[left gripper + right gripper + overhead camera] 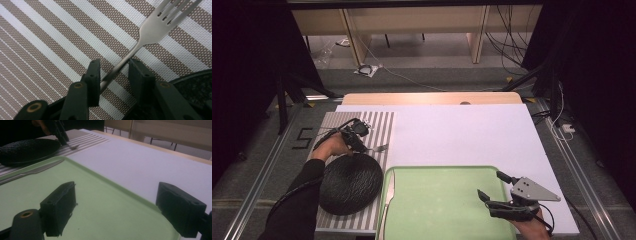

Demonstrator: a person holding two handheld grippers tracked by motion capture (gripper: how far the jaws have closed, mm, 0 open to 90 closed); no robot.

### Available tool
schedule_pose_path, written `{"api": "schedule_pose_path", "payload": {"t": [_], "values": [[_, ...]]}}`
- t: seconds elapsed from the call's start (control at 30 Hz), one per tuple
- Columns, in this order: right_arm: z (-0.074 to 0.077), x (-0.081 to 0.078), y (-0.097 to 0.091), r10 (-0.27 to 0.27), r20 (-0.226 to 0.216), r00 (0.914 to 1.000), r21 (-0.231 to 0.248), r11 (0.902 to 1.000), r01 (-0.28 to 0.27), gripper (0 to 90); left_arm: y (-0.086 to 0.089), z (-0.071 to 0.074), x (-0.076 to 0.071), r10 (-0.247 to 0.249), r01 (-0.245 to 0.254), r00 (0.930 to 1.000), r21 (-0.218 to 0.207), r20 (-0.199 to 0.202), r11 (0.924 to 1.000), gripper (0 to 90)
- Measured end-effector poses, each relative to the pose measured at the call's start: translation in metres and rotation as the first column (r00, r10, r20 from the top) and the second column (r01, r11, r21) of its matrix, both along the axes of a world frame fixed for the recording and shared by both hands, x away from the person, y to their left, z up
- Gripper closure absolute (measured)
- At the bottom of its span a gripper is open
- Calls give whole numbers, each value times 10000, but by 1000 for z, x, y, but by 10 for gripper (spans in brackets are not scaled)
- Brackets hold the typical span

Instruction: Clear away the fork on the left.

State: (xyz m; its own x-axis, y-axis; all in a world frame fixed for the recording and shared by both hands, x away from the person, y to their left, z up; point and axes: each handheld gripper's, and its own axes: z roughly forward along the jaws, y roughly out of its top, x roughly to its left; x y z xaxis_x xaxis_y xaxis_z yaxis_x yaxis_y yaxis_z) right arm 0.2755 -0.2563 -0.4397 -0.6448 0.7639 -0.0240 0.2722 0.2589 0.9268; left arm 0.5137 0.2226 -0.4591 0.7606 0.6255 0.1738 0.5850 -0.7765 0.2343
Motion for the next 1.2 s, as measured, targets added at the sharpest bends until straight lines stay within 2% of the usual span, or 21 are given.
{"api": "schedule_pose_path", "payload": {"t": [0.13, 0.53, 0.67, 0.9, 1.2], "values": [[0, 0, 0, -3, 1, 10000, -7, 10000, 3, 173, -1, -2, 1, -180, 182, 9998, 485, -51, 9987, 641], [0, 0, 1, 15, 28, 10000, -11, 10000, -15, 174, -1, -2, 3, -345, 351, 9993, 420, -145, 9985, 653], [0, 0, 0, 30, 19, 10000, -38, 10000, -30, 174, -1, -3, 2, -476, 484, 9984, 256, -295, 9985, 746], [0, -1, 1, 28, 10, 10000, -55, 10000, -27, 174, -3, -3, 2, -683, 696, 9966, 271, -452, 9972, 817], [0, 0, 0, 20, 30, 10000, -74, 10000, -20, 176, -2, -3, 0, -613, 620, 9975, 200, -347, 9979, 839]]}}
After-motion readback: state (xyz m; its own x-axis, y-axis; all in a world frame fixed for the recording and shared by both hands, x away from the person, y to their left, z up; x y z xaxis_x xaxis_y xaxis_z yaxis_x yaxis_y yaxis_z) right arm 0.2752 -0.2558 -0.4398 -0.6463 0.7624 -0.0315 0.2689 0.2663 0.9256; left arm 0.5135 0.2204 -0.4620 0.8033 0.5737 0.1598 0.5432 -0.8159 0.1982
